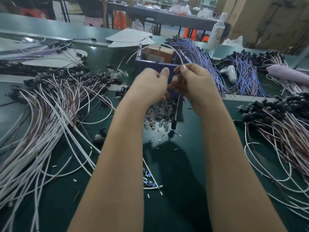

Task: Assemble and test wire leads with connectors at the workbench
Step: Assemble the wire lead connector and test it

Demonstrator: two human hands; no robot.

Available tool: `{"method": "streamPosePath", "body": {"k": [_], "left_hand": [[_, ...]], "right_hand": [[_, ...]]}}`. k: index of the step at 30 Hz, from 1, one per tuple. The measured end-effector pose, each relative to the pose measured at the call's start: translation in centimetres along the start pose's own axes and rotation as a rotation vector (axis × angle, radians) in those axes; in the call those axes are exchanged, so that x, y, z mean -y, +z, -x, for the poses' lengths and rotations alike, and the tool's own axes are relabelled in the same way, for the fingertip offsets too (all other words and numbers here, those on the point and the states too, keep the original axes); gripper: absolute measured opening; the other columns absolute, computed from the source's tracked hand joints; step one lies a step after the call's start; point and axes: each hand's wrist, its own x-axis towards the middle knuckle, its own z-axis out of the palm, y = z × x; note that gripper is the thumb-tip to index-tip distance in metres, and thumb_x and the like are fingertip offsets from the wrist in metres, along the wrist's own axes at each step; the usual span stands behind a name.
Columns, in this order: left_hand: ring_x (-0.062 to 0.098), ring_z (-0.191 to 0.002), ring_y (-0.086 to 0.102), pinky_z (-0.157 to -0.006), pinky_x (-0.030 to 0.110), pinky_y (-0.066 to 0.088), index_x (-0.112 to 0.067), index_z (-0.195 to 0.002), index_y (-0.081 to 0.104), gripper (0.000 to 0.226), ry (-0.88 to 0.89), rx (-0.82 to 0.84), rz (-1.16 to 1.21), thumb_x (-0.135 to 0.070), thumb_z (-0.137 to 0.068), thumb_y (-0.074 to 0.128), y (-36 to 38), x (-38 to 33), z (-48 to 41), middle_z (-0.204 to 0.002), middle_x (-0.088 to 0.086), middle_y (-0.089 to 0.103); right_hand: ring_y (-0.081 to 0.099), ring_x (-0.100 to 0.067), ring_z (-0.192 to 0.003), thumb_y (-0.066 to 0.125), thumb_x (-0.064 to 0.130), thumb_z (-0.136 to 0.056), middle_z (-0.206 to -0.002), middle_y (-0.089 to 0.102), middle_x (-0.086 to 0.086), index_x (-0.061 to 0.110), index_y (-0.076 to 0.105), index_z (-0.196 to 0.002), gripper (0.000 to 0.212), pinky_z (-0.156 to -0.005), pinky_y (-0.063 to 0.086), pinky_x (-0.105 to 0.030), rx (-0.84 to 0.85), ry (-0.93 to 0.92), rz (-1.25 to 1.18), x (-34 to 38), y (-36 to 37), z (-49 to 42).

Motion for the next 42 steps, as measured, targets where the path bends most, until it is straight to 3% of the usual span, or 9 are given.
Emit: {"method": "streamPosePath", "body": {"k": [2,6,10,17,20,26,31,37,42], "left_hand": [[0.028,-0.089,0.063,-0.083,0.034,0.05,-0.005,-0.094,0.058,0.037,0.026,-0.02,0.059,-0.03,-0.103,0.033,0.7,0.2,-0.3,-0.097,0.016,0.066],[0.021,-0.092,0.064,-0.088,0.034,0.051,-0.006,-0.108,0.064,0.026,0.075,-0.076,0.288,-0.016,-0.101,0.042,0.8,0.9,-0.5,-0.095,0.009,0.068],[0.028,-0.096,0.066,-0.089,0.046,0.054,-0.013,-0.09,0.067,0.019,0.085,-0.114,0.339,-0.012,-0.097,0.049,1.0,1.2,-0.5,-0.091,0.011,0.069],[0.026,-0.087,0.065,-0.084,0.037,0.053,-0.02,-0.091,0.069,0.014,0.163,-0.167,-0.143,-0.022,-0.093,0.056,1.1,1.2,-0.7,-0.093,0.008,0.071],[0.03,-0.091,0.065,-0.084,0.039,0.053,-0.018,-0.096,0.069,0.016,0.179,-0.075,-0.23,-0.019,-0.093,0.053,1.9,0.8,-0.3,-0.096,0.01,0.07],[0.003,-0.059,0.056,-0.047,0.007,0.039,-0.013,-0.09,0.068,0.018,0.11,0.05,-0.026,-0.014,-0.096,0.051,1.6,2.0,-0.6,-0.074,-0.002,0.067],[0.005,-0.051,0.048,-0.042,0.011,0.035,-0.012,-0.085,0.066,0.019,0.035,0.06,-0.041,-0.015,-0.096,0.051,1.8,2.6,-1.1,-0.077,0.003,0.066],[0.02,-0.07,0.055,-0.07,0.025,0.043,-0.013,-0.08,0.061,0.016,0.015,0.055,-0.102,-0.014,-0.093,0.052,2.2,2.2,-1.4,-0.085,0.008,0.065],[0.004,-0.057,0.051,-0.056,0.021,0.04,-0.02,-0.074,0.063,0.025,0.051,0.114,0.061,-0.016,-0.096,0.052,2.0,2.4,-1.0,-0.066,-0.007,0.062]], "right_hand": [[0.061,-0.01,-0.05,0.038,0.012,-0.102,-0.052,0.061,0.007,0.013,0.055,-0.082,0.026,-0.058,0.05,-0.024,0.085,0.075,-0.066,0.2,0.0,0.2],[0.066,-0.011,-0.056,0.042,0.011,-0.1,-0.058,0.067,0.004,0.011,0.058,-0.082,0.024,-0.069,0.055,-0.029,0.212,0.14,-0.079,0.3,0.1,0.3],[0.068,-0.014,-0.071,0.048,0.015,-0.098,-0.071,0.071,0.001,0.014,0.064,-0.085,0.021,-0.079,0.054,-0.032,0.287,0.156,0.069,-0.1,0.3,0.5],[0.062,-0.005,-0.086,0.053,0.022,-0.096,-0.096,0.065,0.004,0.015,0.061,-0.109,0.018,-0.086,0.052,-0.027,-0.171,-0.171,0.256,0.4,-0.7,0.1],[0.063,-0.001,-0.095,0.05,0.027,-0.098,-0.103,0.066,0.005,0.011,0.057,-0.123,0.03,-0.085,0.049,-0.016,-0.159,-0.364,0.247,0.8,-0.5,0.3],[0.048,0.001,-0.052,0.039,-0.002,-0.09,-0.091,0.071,0.001,0.012,0.057,-0.113,0.032,-0.054,0.039,-0.014,-0.142,-0.347,0.28,0.4,-0.9,0.3],[0.053,0.005,-0.109,0.06,0.018,-0.088,-0.118,0.062,0.014,0.024,0.061,-0.122,0.034,-0.083,0.033,0.002,0.174,-0.366,0.515,1.4,-1.2,0.7],[0.059,-0.008,-0.088,0.061,0.024,-0.091,-0.085,0.061,0.011,0.019,0.057,-0.109,0.019,-0.085,0.046,-0.021,0.161,-0.413,0.555,2.3,0.9,1.3],[0.041,-0.001,-0.048,0.046,0.03,-0.1,-0.048,0.048,0.019,0.027,0.051,-0.067,0.033,-0.053,0.033,-0.023,-0.083,-0.489,0.441,2.2,1.0,1.0]]}}
